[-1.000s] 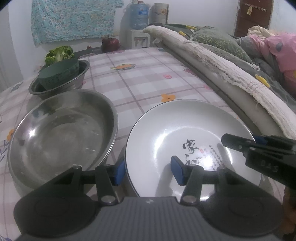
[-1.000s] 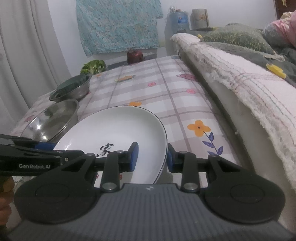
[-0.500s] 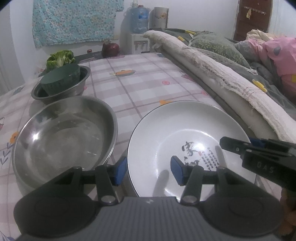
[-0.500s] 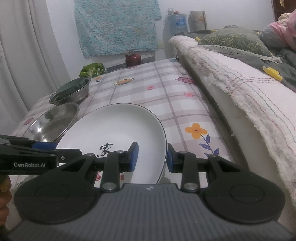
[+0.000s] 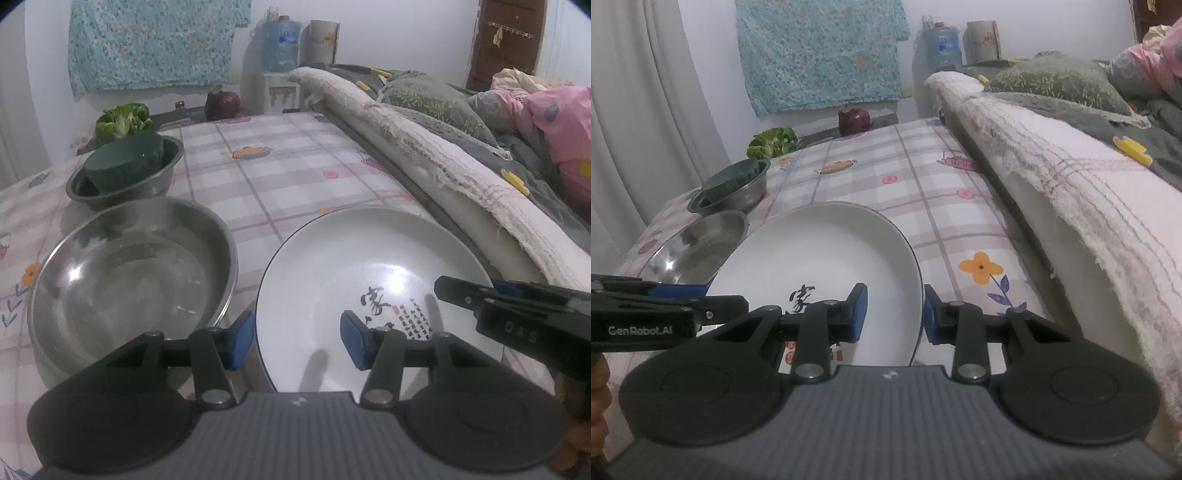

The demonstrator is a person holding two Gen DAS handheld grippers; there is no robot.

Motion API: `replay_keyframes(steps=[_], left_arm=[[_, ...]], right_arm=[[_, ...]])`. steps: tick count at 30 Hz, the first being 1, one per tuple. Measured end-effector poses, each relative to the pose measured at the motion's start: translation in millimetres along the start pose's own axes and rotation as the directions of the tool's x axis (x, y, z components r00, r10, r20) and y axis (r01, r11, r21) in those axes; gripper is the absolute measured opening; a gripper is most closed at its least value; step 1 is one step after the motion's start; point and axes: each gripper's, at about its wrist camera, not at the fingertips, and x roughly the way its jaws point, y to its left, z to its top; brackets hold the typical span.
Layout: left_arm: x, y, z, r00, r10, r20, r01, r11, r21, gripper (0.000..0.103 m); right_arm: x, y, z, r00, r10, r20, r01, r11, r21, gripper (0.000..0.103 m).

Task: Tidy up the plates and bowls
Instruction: 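Hold the white plate by its rim with both grippers, raised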

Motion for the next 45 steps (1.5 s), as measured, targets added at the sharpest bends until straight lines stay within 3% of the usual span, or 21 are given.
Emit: replay_keyframes(steps=[9,17,21,30,45], left_arm=[[4,5,-4,1.0,-0.022,-0.012,0.022,1.0,0.005,0.046],[16,11,-14,0.995,-0.061,-0.083,0.058,0.998,-0.034,0.043],[17,11,-15,0.996,-0.063,-0.063,0.061,0.997,-0.037,0.042],[15,9,-14,0.998,-0.038,-0.045,0.037,0.999,-0.025,0.04],[1,6,-6,1.0,-0.03,-0.002,0.03,0.999,-0.018,0.04]], right_arm=[[12,-10,-10,1.0,0.0,-0.027,0.0,1.0,0.026,0.026],[7,-18,-19,0.998,0.051,-0.037,-0.049,0.997,0.058,0.026],[8,-19,-20,0.998,0.06,-0.026,-0.058,0.996,0.073,0.026],[8,-4,-19,1.0,-0.011,-0.008,0.011,1.0,-0.024,0.027],[-5,-4,-12,1.0,-0.01,0.023,0.011,1.0,-0.018,0.027]])
